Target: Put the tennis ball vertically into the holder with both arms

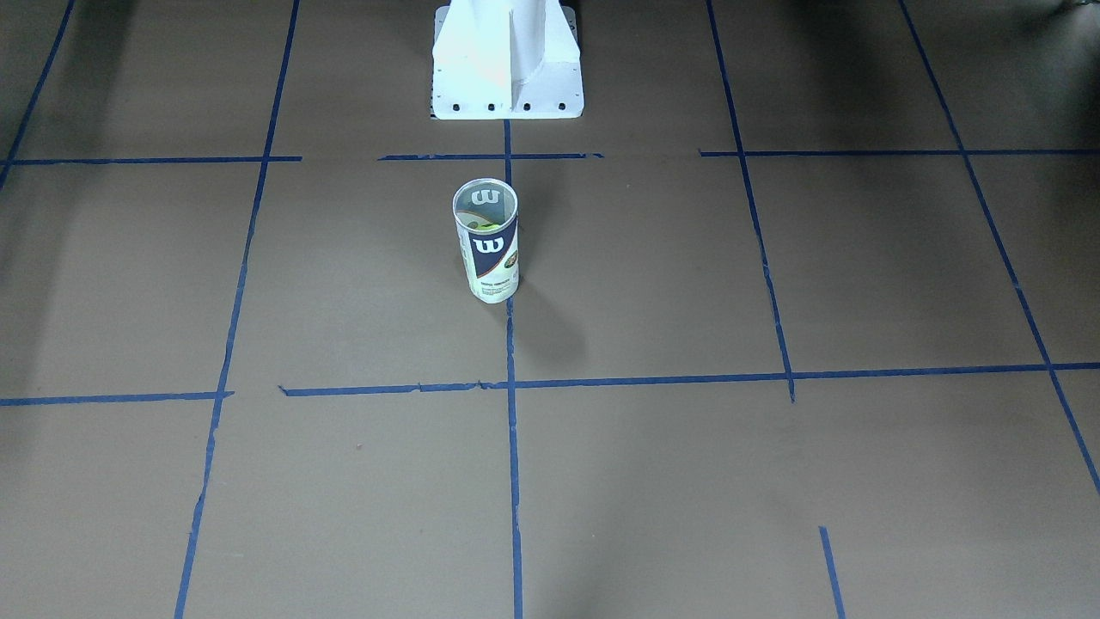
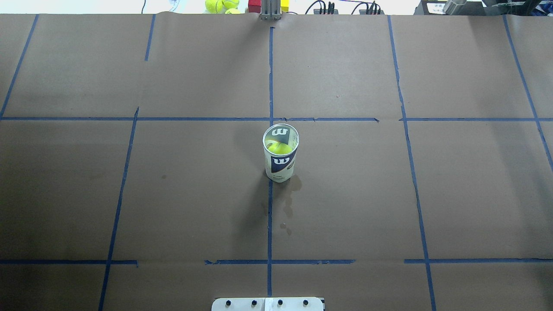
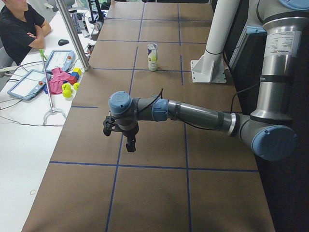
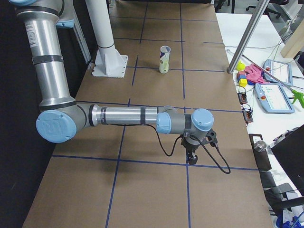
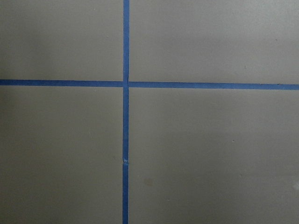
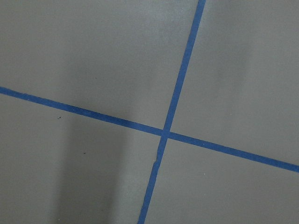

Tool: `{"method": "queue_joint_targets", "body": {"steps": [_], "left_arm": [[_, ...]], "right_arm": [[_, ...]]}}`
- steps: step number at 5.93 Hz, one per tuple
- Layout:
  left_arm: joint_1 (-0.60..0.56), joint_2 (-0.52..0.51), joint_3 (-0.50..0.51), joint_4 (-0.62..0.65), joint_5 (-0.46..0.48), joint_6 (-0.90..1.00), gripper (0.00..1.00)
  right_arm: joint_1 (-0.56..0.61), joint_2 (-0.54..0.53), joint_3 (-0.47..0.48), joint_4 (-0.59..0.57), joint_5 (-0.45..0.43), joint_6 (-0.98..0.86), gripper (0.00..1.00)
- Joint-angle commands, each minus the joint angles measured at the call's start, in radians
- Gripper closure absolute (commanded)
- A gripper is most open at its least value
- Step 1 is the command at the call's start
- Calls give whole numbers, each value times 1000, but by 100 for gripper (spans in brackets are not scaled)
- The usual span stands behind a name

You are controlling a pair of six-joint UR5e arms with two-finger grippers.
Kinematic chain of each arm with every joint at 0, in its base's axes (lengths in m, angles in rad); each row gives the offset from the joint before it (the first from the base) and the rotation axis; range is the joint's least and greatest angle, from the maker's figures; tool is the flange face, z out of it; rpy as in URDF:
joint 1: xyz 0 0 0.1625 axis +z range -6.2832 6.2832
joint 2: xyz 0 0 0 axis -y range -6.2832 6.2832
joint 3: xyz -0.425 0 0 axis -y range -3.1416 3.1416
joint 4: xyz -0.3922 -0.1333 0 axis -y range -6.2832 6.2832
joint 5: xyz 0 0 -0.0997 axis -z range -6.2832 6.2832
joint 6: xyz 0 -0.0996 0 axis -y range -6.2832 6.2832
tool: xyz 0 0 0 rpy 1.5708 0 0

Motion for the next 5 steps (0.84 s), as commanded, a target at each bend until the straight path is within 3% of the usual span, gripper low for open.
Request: {"method": "queue_joint_targets", "body": {"steps": [1, 5], "left_arm": [[1, 29, -21, -4, 2, -3, 0], [4, 32, -4, -50, 43, 16, 0]], "right_arm": [[-1, -4, -4, 0, -2, 2, 0], [-1, -12, 3, 0, 7, 7, 0]]}}
